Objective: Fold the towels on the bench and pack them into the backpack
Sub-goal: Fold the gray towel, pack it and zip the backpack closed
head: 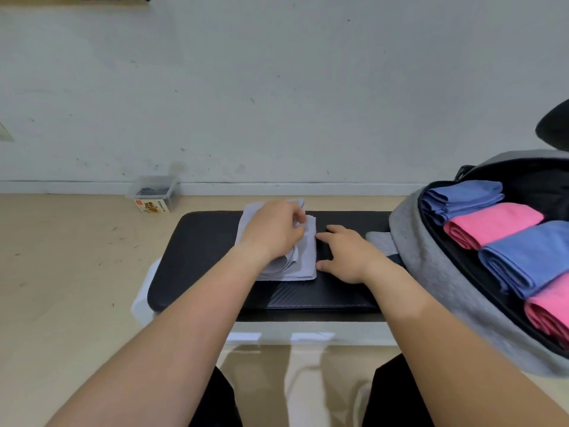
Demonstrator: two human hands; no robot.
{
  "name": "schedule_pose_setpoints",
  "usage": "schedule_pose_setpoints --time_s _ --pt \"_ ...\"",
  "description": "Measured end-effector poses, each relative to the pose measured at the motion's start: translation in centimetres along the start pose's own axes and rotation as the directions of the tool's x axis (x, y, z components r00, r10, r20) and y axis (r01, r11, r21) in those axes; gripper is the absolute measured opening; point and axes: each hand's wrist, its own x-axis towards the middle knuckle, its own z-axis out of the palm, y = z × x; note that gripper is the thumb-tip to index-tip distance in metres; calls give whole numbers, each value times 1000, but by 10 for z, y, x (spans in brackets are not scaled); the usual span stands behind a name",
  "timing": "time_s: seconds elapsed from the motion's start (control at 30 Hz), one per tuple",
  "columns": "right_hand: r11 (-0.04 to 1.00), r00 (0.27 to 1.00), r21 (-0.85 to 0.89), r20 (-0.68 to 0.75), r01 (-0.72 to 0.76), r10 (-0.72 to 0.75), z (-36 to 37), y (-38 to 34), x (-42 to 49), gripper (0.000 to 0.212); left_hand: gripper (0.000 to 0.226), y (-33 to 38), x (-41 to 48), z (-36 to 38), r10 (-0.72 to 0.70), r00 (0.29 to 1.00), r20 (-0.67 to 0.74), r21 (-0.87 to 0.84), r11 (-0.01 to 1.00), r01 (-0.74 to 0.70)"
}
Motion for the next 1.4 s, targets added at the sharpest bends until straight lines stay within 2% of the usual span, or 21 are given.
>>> schedule_pose_setpoints --time_s 0.17,0.23,0.3,0.37,0.4,0.43,0.5,0.57,0.63,0.73,0.8,1.07,1.13,1.2,1.3,1.4 --pt "1000 1000 6 8 3 -4 -2 4 2 70 21 9 5 14 9 999 46 86 996 -13" --pt "1000 1000 10 17 2 -2 -4 6 3 59 22 11 4 16 20 994 111 95 995 -30" --pt "997 996 71 -84 16 -10 -8 7 5 42 24 11 2 7 7 988 156 -110 994 11" --pt "978 960 204 -278 35 24 -12 4 8 37 20 2 1 -10 -52 997 56 -334 940 68" --pt "964 929 260 -368 57 45 -14 0 10 38 19 -7 1 -18 -67 997 -43 -302 952 51" --pt "956 896 277 -442 95 39 -14 -4 13 38 21 -19 1 -23 -62 989 -133 -178 983 37" --pt "957 851 211 -522 201 -63 -10 -18 20 38 30 -42 -1 -24 -1 984 -178 69 998 14" --pt "953 861 118 -470 279 -194 -1 -33 31 42 44 -57 -5 -15 40 996 -80 184 983 -24" --pt "964 911 -6 -326 264 -252 10 -41 42 50 60 -62 -9 -3 47 999 11 284 958 -48" --pt "983 975 -49 -128 176 -181 19 -34 52 57 70 -63 -17 8 -4 998 64 371 928 -20" --pt "988 984 -14 -79 157 -157 21 -25 54 58 69 -63 -22 14 -35 995 95 382 924 -4" --pt "990 988 -59 -80 125 -129 27 -23 54 61 70 -70 -27 25 -99 982 162 371 928 32" --pt "991 987 -105 -125 85 -98 25 -27 46 61 65 -68 -24 16 -68 980 187 267 964 15" --pt "987 982 -151 -173 47 -73 18 -35 32 57 58 -69 -21 3 -44 994 96 172 985 27" --pt "993 984 -110 -167 37 -55 10 -47 5 47 57 -74 -27 -10 -218 974 -61 277 934 226" --pt "997 986 -65 -159 42 -51 4 -49 -10 46 60 -78 -31 -15 -383 923 25 274 891 362"
